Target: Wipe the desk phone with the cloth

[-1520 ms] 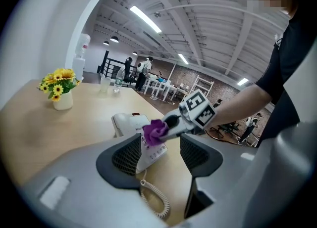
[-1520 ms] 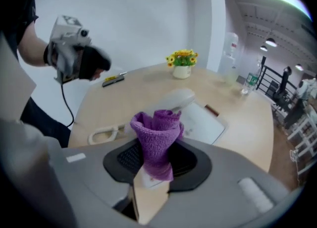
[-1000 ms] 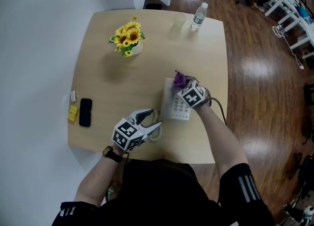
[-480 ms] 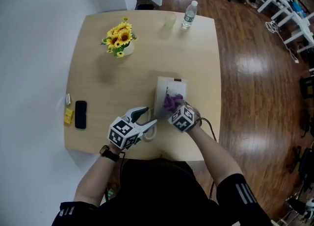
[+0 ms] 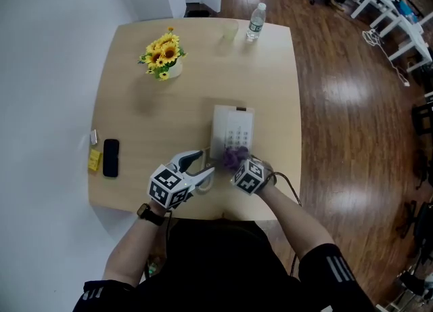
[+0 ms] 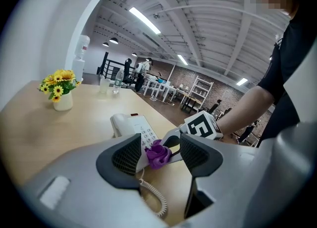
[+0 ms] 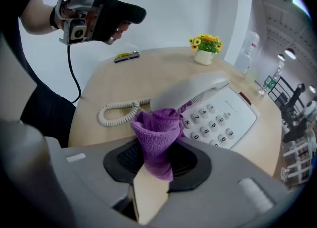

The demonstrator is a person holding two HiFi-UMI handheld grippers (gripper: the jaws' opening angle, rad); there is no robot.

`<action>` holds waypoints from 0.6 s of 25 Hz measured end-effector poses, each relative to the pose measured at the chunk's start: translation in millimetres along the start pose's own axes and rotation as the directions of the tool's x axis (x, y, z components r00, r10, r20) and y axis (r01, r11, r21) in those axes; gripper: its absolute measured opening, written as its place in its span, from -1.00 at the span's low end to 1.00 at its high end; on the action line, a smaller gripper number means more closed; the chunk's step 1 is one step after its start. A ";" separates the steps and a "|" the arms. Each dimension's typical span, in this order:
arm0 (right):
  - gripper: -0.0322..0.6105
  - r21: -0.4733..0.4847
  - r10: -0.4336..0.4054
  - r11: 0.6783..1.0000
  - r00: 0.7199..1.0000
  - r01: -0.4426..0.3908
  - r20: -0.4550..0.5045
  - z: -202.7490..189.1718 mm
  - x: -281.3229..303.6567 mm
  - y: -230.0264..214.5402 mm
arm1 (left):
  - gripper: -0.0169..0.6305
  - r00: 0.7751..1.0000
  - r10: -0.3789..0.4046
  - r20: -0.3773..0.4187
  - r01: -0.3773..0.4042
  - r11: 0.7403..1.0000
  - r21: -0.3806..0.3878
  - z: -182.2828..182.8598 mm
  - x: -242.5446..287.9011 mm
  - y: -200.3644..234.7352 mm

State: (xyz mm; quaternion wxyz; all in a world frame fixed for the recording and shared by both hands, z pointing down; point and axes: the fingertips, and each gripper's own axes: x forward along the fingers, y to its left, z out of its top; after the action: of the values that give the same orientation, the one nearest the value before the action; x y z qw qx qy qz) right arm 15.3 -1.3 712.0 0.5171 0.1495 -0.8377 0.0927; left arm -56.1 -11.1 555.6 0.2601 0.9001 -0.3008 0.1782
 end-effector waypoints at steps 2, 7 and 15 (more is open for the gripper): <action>-0.49 -0.020 0.001 1.000 1.000 -0.001 0.006 3.6 -3.3 0.8 | -0.19 1.000 0.002 0.003 -0.002 1.000 0.000 -0.8 -2.3 -2.1; -0.48 -0.061 -0.012 0.998 1.000 0.011 -0.008 2.4 3.4 -3.4 | -0.19 1.000 -0.005 0.001 0.005 1.000 0.003 -4.5 -4.5 -9.5; -0.49 -0.025 -0.055 0.998 0.997 0.054 -0.047 -22.1 -7.6 -18.8 | -0.19 1.000 -0.006 -0.001 0.006 1.000 0.012 -4.5 -6.1 -11.5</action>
State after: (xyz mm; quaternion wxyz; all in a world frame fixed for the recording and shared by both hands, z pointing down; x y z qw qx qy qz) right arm 43.5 -10.9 715.2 0.5408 0.1638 -0.8219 0.0721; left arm -54.2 2.0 552.2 0.2553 0.9025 -0.2969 0.1796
